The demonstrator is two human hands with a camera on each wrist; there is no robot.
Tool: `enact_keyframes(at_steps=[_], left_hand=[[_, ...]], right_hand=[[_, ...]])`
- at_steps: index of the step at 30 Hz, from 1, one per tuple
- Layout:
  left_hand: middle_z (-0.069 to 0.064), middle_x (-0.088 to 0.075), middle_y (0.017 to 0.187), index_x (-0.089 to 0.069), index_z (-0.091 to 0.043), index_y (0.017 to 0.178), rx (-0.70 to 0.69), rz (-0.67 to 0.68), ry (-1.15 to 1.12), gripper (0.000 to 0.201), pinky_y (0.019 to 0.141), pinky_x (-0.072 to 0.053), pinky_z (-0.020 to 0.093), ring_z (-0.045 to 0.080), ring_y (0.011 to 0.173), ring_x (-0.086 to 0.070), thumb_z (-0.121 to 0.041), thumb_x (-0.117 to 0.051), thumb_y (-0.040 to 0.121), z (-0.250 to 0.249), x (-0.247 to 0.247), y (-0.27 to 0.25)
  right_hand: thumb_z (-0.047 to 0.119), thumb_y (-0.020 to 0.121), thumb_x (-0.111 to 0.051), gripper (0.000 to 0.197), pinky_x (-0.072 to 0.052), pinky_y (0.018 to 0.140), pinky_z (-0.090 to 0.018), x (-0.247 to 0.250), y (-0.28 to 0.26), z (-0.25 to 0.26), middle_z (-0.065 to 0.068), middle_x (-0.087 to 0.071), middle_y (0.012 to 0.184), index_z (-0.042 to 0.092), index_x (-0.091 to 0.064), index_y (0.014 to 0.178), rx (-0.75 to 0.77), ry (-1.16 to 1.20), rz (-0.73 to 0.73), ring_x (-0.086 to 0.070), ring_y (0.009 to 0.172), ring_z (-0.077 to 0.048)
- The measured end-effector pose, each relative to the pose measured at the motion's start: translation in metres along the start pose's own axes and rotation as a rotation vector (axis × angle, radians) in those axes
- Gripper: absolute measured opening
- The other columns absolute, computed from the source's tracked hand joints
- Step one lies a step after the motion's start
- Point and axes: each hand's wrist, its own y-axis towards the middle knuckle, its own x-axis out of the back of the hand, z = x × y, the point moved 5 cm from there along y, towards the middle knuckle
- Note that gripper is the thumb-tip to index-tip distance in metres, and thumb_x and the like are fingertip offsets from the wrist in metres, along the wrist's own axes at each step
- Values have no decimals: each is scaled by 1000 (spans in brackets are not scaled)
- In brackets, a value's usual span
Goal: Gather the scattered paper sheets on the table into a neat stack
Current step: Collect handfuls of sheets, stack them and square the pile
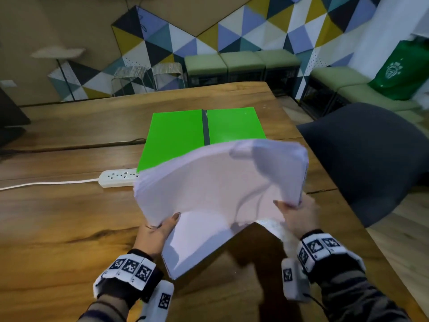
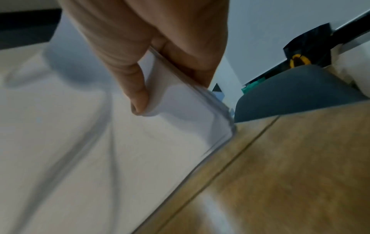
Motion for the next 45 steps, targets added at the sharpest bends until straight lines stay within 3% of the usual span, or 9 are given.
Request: enact_keyframes(at_steps=[3, 7, 12, 19, 25, 31, 35, 39, 45], left_hand=[[-10, -74, 78, -65, -14, 89, 12, 15, -177, 15, 77, -56, 26, 20, 85, -64, -3, -68, 80, -7, -4, -6], [-10, -75, 87, -66, -10, 96, 94, -15, -300, 92, 95, -45, 31, 12, 92, -66, -57, -90, 21, 4, -9, -4], [6, -71, 108, -69, -14, 92, 182, 3, -378, 59, 110, -36, 42, 20, 107, -60, -45, -88, 46, 17, -25, -6], [7, -73, 100, -64, -11, 106, 56, 74, -449, 72, 63, -57, 25, 17, 82, -71, -22, -93, 41, -12, -12, -6], [-5, -76, 87, -63, -17, 109, -113, 420, -54, 73, 71, -55, 17, 8, 84, -71, -35, -91, 44, -88, -4, 24], [-17, -73, 83, -62, -5, 106, -298, 152, -16, 40, 71, -52, 14, -1, 82, -68, -11, -76, 70, -105, -27, 27], [-28, -69, 79, -61, -23, 98, -216, 51, -13, 20, 75, -48, 10, -10, 84, -63, -18, -68, 80, -57, -40, 6], [-19, -61, 86, -56, -32, 88, -154, 4, 119, 26, 64, -40, -4, 6, 88, -61, -7, -62, 86, -18, -47, -7], [-12, -62, 89, -57, -25, 88, -158, -27, 137, 19, 62, -43, -2, 4, 85, -60, -7, -62, 85, -16, -46, -2]], right_hand=[[12, 71, -78, 69, -45, 92, -37, 20, 7, 32, -6, -58, 119, 15, -44, 132, 60, 32, -125, -52, 114, -25], [30, 62, -85, 115, -34, 107, -41, 4, -17, 21, -4, -31, 147, 23, -9, 148, -210, 348, -70, -32, 136, -24], [24, 40, -91, 61, -55, 78, -41, -64, -46, 29, -11, -70, 91, 5, -68, 94, -417, 1062, 477, -67, 89, -29], [5, 48, -74, 31, -57, 64, -22, -35, -22, 41, 0, -74, 77, 9, -71, 79, -182, 1022, 304, -70, 71, -15], [-26, 76, -53, 37, -49, 64, -6, -8, -21, 71, 14, -67, 70, 10, -59, 83, 142, 704, 380, -59, 64, 11], [-13, 78, -62, 37, -47, 71, -5, -16, -31, 75, 22, -70, 73, 24, -61, 82, 247, 595, 359, -62, 73, 12], [54, 62, -72, 48, -48, 72, -3, -35, -42, 41, 14, -68, 87, 16, -67, 91, 135, 516, 344, -62, 72, 16], [16, 81, -69, 23, -50, 83, -21, -53, -49, 7, -7, -65, 97, 4, -63, 99, -23, 415, 326, -60, 83, -13], [2, 79, -69, 22, -50, 67, -15, -51, -44, 14, 14, -66, 71, 20, -62, 69, 21, 390, 221, -62, 68, -5]])
